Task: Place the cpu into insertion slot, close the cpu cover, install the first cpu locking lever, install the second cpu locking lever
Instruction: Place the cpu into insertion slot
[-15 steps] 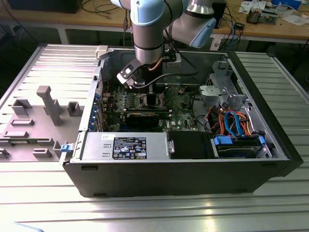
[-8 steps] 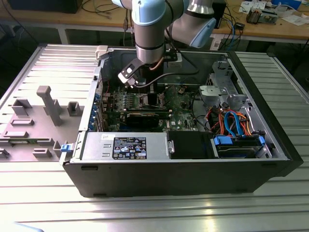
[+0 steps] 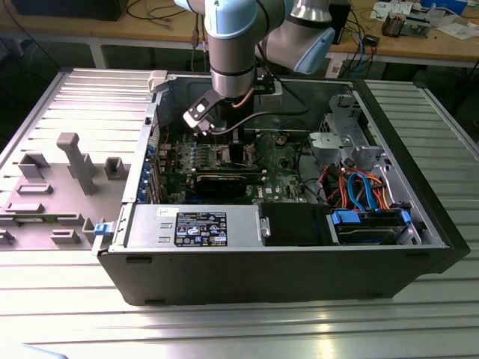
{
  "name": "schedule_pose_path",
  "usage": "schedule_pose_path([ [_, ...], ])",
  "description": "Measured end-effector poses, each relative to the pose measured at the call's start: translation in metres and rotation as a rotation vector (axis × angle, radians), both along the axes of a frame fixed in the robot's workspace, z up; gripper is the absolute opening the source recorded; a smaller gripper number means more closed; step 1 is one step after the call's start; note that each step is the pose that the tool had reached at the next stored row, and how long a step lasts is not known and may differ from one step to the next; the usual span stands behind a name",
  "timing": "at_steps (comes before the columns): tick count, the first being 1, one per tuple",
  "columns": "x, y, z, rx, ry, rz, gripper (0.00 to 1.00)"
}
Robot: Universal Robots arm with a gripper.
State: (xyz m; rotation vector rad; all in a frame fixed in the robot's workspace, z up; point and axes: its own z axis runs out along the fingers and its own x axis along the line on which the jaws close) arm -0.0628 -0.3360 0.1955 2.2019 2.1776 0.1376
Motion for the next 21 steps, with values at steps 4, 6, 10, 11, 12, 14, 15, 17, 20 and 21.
schedule_pose_path([
  [4,0.0001,0.0,0.0007,-0.0078,0.0008,0.0,0.67],
  [6,0.0001,0.0,0.0021,-0.0106,0.0021,-0.001,0.67],
  [10,0.0004,0.0019,0.0024,-0.0114,0.0036,-0.004,0.67],
  [11,0.0008,0.0026,0.002,-0.0112,0.0041,-0.004,0.67],
  [12,0.001,0.003,0.0016,-0.0111,0.0045,-0.004,0.67],
  [14,0.001,0.003,0.0016,-0.0128,0.0048,-0.004,0.67],
  [15,0.0011,0.0031,0.0015,-0.0149,0.0047,-0.004,0.67],
  [17,0.001,0.0029,0.0018,-0.0194,0.0051,-0.002,0.67],
  [20,0.0011,0.0029,0.0028,-0.0228,0.0058,-0.002,0.67],
  [21,0.0011,0.0028,0.0031,-0.0242,0.006,-0.002,0.67],
])
